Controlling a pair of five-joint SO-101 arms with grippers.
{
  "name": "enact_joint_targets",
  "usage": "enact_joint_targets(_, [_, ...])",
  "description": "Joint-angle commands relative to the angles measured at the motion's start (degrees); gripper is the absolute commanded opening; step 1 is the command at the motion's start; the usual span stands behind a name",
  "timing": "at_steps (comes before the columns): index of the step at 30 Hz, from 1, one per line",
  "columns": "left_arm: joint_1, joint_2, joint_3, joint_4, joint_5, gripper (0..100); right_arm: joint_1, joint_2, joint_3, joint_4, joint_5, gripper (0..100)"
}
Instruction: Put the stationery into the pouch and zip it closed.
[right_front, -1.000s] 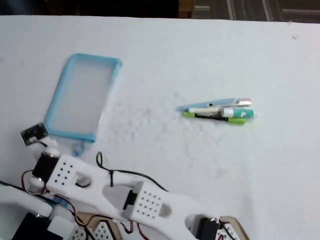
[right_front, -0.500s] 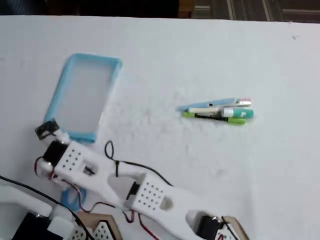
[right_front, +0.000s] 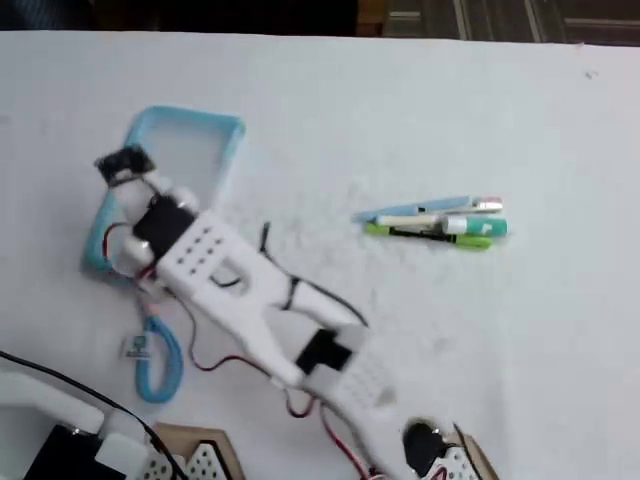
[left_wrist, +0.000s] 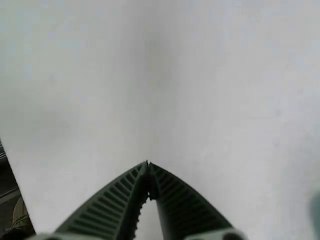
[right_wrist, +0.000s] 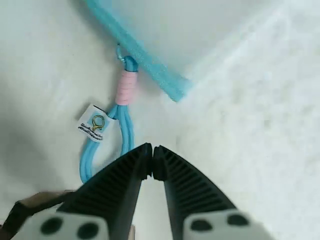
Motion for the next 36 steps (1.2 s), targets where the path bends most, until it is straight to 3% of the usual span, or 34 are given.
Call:
enact_joint_targets(1, [0.48, -1.98, -2.02, -0.62, 0.18, 3, 2.33, -12.97, 6.86, 0.57, 0.62, 1.6])
enact_joint_targets(6, [0.48, -1.98, -2.02, -0.62, 0.18, 3, -4.70, -12.88, 17.05, -4.53, 0.62, 5.0])
enact_joint_targets(12, [0.48, -1.98, -2.20, 1.85, 0.18, 3, -12.18, -4.26, 21.80, -15.08, 0.62, 33.4])
enact_joint_targets(16, [0.48, -1.98, -1.93, 2.11, 0.18, 3, -14.29, 2.95, 21.63, -23.60, 0.62, 26.4])
enact_joint_targets(20, [0.40, -1.98, -2.02, 1.93, 0.18, 3, -13.32, 9.80, 18.11, -23.78, 0.62, 21.6])
enact_joint_targets(24, [0.40, -1.98, -2.02, 1.85, 0.18, 3, -9.36, 14.90, 11.08, -17.45, 0.62, 18.6])
enact_joint_targets(28, [0.57, -1.98, -2.02, 1.67, 0.18, 3, -6.64, 17.89, 2.46, -11.30, 2.20, 1.9])
enact_joint_targets(36, [3.12, -1.98, -2.02, 1.67, 0.18, 3, -5.32, 17.63, -10.81, 0.31, 5.45, 1.6])
